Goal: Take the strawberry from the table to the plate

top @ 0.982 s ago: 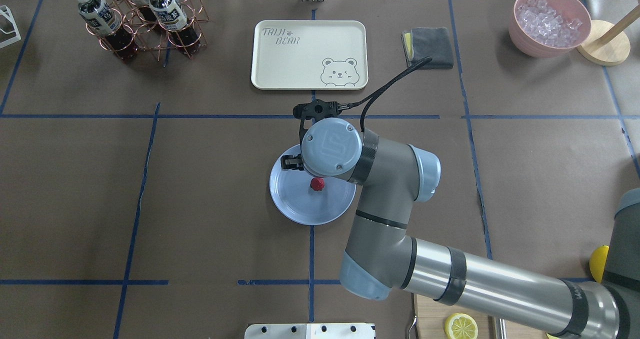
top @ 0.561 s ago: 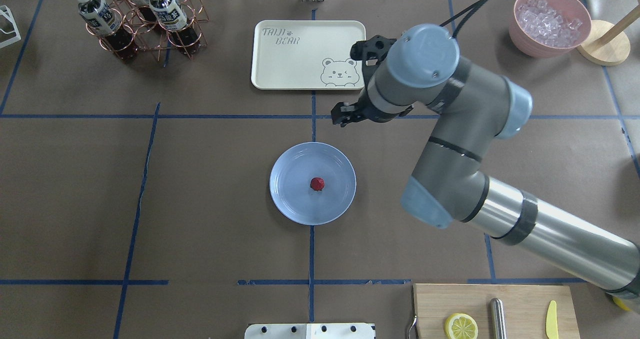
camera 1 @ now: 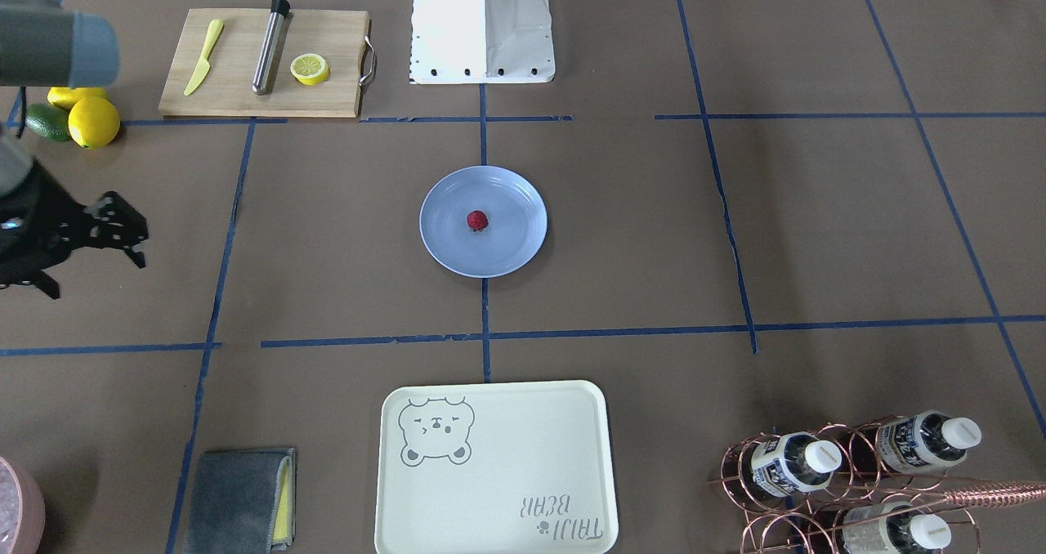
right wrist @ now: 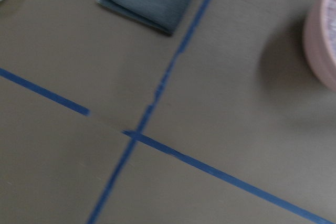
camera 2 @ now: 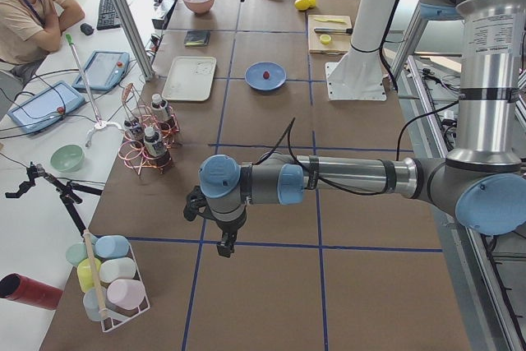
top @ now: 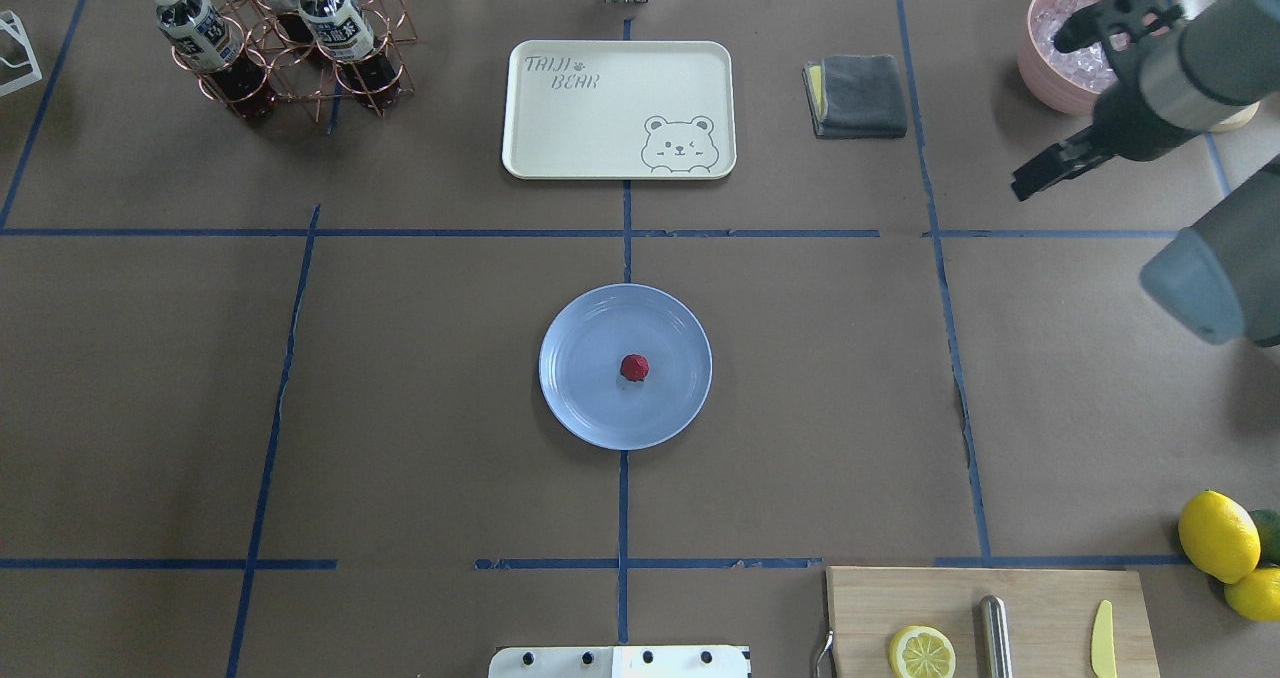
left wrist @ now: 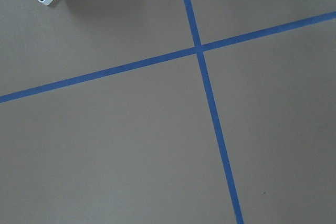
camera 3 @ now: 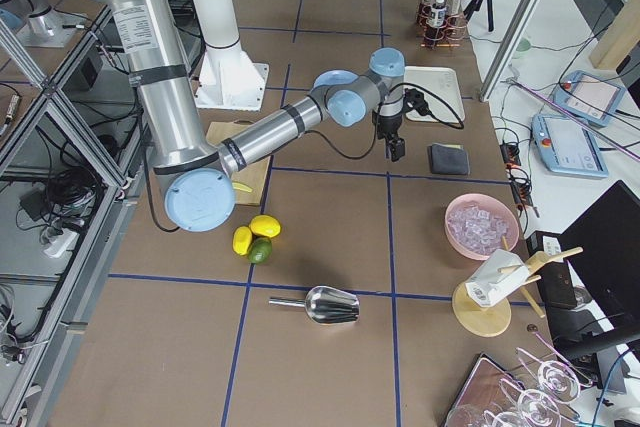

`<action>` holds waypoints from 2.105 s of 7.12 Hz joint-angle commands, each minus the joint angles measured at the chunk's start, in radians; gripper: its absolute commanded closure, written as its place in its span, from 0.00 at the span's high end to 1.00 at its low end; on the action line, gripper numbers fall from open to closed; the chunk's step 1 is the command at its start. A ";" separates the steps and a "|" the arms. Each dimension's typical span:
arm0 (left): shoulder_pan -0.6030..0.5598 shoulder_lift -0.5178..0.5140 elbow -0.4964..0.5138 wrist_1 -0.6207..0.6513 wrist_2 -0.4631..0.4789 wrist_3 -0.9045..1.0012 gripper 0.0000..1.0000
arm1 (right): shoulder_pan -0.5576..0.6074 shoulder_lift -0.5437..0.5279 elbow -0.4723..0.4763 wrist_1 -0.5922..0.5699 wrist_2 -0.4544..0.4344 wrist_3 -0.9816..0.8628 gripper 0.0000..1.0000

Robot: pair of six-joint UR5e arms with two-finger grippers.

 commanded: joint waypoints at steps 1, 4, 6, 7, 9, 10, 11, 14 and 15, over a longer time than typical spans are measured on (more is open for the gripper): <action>0.000 0.002 -0.009 -0.004 -0.043 0.002 1.00 | 0.273 -0.192 -0.034 0.003 0.052 -0.251 1.00; -0.002 0.002 -0.021 -0.008 -0.038 0.009 1.00 | 0.430 -0.274 -0.215 0.013 0.027 -0.469 1.00; -0.003 0.009 -0.041 -0.006 -0.023 0.011 1.00 | 0.506 -0.284 -0.242 -0.004 0.111 -0.449 1.00; -0.003 0.012 -0.038 -0.006 -0.025 0.011 1.00 | 0.505 -0.294 -0.242 -0.013 0.151 -0.448 1.00; -0.005 0.014 -0.039 -0.006 -0.022 0.009 1.00 | 0.505 -0.288 -0.231 -0.020 0.153 -0.420 1.00; -0.005 0.014 -0.038 -0.006 -0.022 0.009 1.00 | 0.505 -0.287 -0.223 -0.014 0.159 -0.361 1.00; -0.003 0.014 -0.035 -0.006 -0.011 0.009 1.00 | 0.505 -0.287 -0.217 -0.009 0.159 -0.360 1.00; -0.003 0.014 -0.047 -0.006 0.043 0.008 1.00 | 0.505 -0.287 -0.216 -0.006 0.159 -0.360 1.00; -0.003 0.012 -0.047 -0.006 0.043 0.009 1.00 | 0.505 -0.287 -0.216 -0.006 0.159 -0.359 1.00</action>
